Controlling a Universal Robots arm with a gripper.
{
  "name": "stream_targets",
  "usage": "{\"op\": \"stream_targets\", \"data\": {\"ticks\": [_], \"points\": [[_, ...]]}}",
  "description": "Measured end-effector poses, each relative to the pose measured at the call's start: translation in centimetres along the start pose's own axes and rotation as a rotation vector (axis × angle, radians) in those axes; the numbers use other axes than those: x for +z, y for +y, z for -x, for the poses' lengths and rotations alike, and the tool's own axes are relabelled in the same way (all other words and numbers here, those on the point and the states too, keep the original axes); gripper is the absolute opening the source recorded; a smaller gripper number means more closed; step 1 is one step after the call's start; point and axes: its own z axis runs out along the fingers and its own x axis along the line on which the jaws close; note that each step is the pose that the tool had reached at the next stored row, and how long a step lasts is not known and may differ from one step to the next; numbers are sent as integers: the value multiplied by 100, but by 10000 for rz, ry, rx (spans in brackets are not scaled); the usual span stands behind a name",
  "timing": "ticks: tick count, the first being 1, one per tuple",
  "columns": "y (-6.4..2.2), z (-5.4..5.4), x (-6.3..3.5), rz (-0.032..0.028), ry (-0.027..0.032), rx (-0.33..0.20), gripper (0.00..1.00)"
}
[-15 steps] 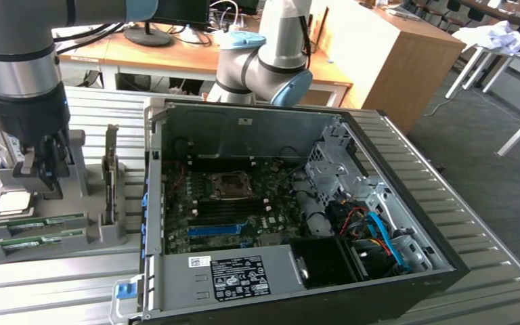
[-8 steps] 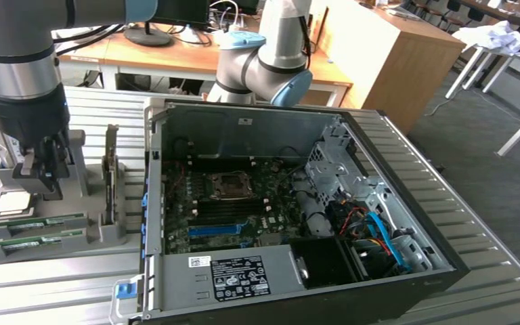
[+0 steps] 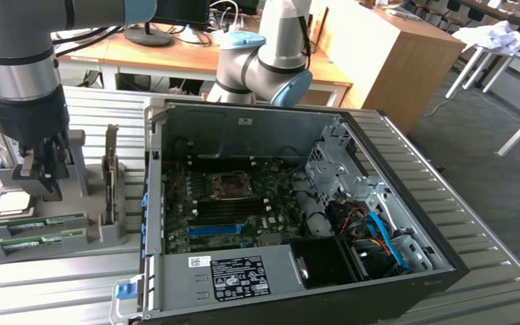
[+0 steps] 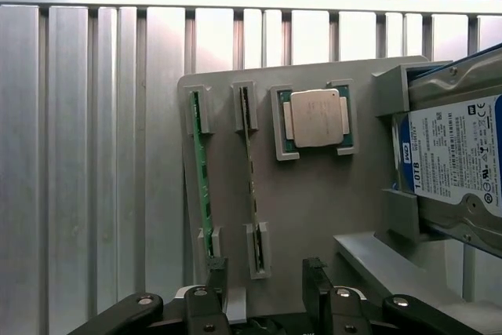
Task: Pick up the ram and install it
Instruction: 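Pick up the ram and move it above insertion slot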
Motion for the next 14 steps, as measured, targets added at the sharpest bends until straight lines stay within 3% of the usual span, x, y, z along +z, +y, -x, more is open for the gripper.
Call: {"op": "stream_targets", "data": {"ticks": [14], "points": [[62, -10, 37, 0, -1, -1, 50]]}}
